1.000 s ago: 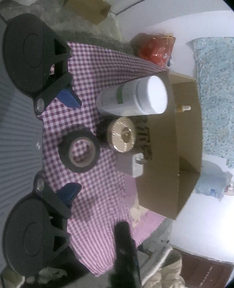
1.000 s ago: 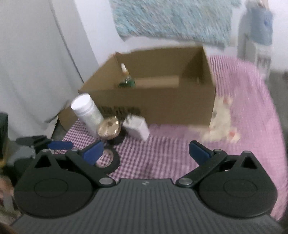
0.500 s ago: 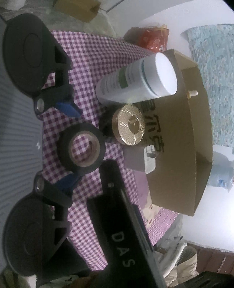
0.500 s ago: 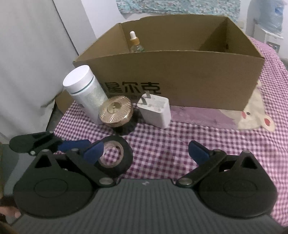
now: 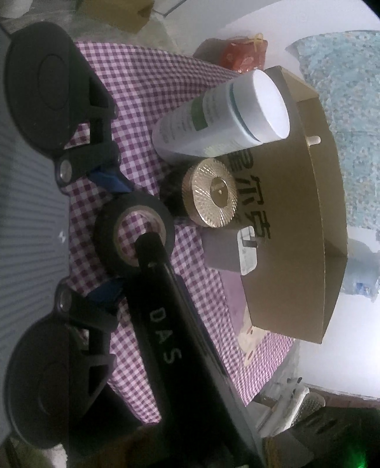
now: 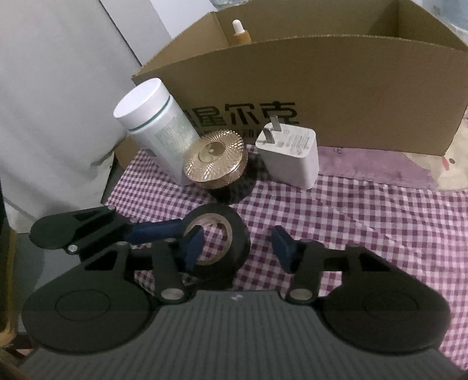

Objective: Organize rigid objects
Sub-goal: 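Grasp the black tape roll by its rim with the right gripper, then carry the tape roll into the box and release it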

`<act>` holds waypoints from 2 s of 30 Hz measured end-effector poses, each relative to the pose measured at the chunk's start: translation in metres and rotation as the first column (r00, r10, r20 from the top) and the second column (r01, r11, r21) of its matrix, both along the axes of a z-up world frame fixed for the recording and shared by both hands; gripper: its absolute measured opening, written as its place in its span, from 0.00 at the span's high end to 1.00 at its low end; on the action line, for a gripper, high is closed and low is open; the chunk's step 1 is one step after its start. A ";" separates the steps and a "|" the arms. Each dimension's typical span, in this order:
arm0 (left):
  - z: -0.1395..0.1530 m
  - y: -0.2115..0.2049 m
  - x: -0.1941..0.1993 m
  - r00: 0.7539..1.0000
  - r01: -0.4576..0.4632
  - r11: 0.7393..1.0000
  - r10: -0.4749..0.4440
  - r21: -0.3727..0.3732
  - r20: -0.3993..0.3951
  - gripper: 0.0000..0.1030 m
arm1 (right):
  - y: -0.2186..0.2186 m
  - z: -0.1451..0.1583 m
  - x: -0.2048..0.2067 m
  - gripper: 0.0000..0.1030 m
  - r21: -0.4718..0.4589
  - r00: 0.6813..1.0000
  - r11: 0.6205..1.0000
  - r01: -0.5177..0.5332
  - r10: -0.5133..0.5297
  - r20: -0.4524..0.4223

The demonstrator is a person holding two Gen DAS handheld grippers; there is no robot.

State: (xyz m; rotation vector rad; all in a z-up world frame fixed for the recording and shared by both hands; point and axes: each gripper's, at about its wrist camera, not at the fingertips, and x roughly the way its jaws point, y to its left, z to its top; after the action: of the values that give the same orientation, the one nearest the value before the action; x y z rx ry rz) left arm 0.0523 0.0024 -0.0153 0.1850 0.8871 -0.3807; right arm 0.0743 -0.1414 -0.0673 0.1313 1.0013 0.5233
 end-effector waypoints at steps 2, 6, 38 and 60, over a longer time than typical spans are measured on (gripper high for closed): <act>-0.001 -0.003 0.000 1.000 0.014 1.000 -0.014 -0.004 0.002 0.37 | 0.000 0.000 0.000 0.59 -0.006 1.000 1.000 -0.006 0.006 0.004; -0.002 -0.016 0.001 0.999 0.046 0.999 -0.046 0.001 0.011 0.37 | -0.003 0.000 0.001 0.65 -0.016 1.000 1.000 -0.007 0.007 -0.002; 0.036 -0.063 -0.017 0.987 0.054 0.996 -0.064 0.070 0.150 0.35 | -0.036 0.030 -0.025 0.78 0.008 0.995 1.000 -0.001 0.001 0.105; 0.154 -0.085 0.167 0.971 0.136 0.975 -0.166 0.173 0.174 0.35 | -0.066 0.167 0.138 0.74 0.055 0.977 0.996 -0.064 0.051 0.206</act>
State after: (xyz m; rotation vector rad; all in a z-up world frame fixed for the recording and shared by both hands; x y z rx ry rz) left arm 0.2193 -0.0825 0.1383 0.4326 0.7185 -0.4266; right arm 0.2120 -0.2079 0.0999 0.1013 0.7905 0.6083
